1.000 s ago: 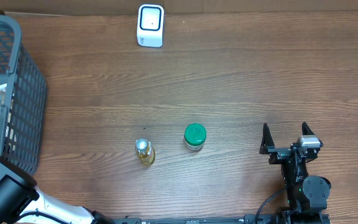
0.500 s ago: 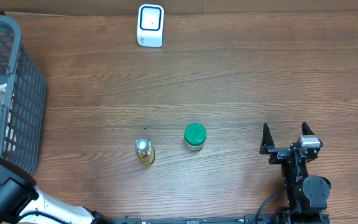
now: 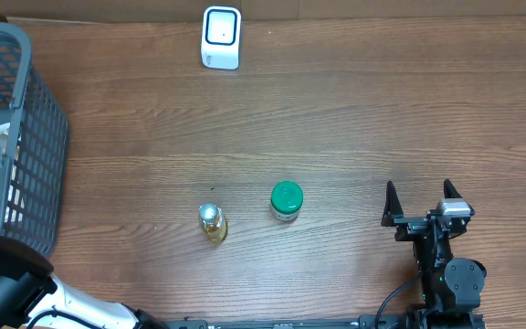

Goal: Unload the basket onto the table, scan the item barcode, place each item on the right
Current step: 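Lift the green packet out and carry it toward the scanner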

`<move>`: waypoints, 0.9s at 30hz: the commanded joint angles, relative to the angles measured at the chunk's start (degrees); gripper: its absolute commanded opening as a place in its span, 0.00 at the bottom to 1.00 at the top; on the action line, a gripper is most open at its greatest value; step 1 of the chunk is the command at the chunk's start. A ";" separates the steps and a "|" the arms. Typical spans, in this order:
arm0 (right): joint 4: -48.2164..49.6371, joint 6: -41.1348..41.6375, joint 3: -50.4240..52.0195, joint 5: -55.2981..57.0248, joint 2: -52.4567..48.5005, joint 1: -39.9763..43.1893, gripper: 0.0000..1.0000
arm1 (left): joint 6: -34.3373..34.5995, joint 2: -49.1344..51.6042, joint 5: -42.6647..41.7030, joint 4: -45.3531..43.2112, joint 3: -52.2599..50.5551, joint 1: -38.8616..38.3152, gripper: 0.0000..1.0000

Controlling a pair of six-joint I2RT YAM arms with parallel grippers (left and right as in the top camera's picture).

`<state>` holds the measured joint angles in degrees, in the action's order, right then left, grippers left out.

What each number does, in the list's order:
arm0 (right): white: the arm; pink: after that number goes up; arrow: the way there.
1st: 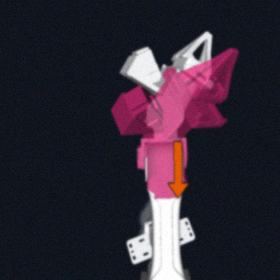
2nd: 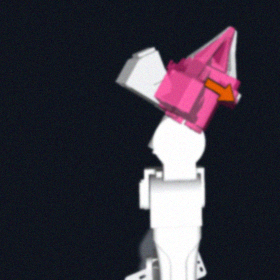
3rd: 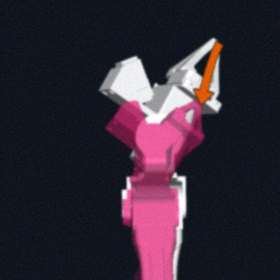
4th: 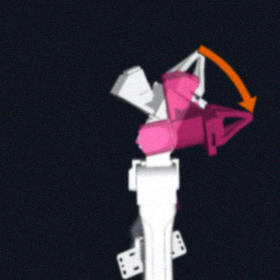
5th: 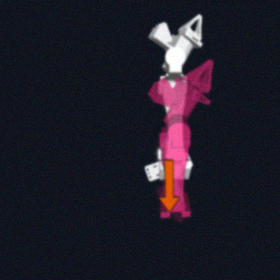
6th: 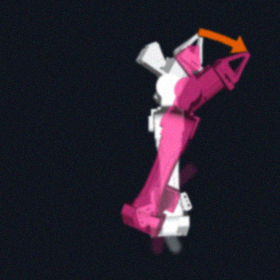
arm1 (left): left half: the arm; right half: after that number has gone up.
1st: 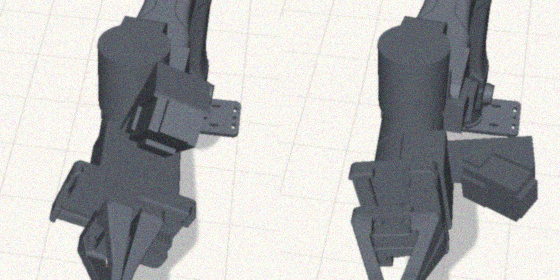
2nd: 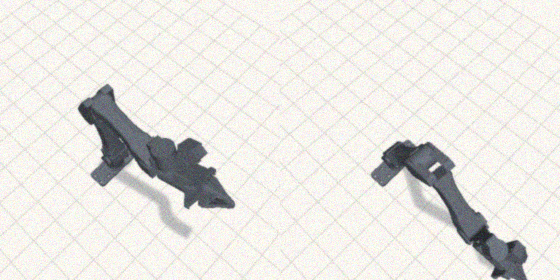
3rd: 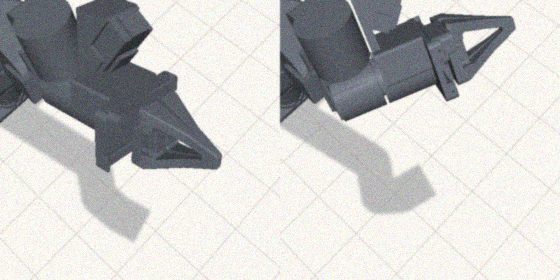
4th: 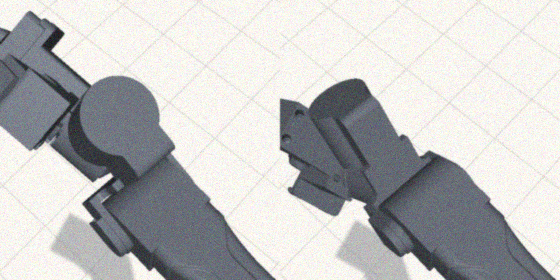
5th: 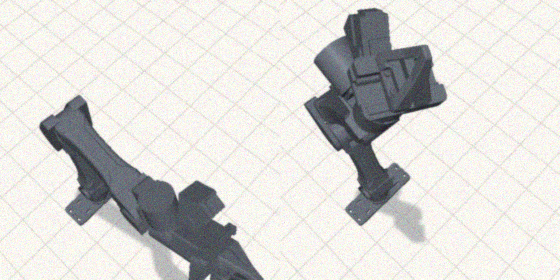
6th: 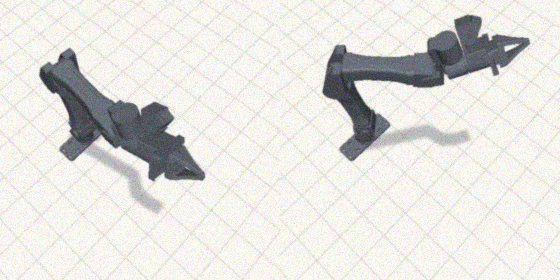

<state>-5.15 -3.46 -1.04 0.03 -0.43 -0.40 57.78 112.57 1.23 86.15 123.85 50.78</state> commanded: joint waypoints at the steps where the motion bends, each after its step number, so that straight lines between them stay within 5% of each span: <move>1: 0.35 -0.22 0.59 0.28 0.26 -0.28 1.00 | -5.99 -0.22 -11.67 0.90 9.42 0.57 0.46; 5: 0.35 -0.24 0.59 0.26 0.26 -0.28 1.00 | -11.72 -0.61 -17.42 1.66 19.54 0.02 0.37; 15: 0.33 -0.24 0.59 0.26 0.26 -0.28 1.00 | -14.69 -7.72 -17.79 8.76 26.32 -6.23 0.42; 27: 0.33 -0.22 0.59 0.28 0.26 -0.28 1.00 | -36.44 -11.23 -13.20 10.64 24.50 -29.11 0.41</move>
<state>-5.17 -3.42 -1.04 0.03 -0.43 -0.43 29.58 102.10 -14.24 96.66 148.94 26.68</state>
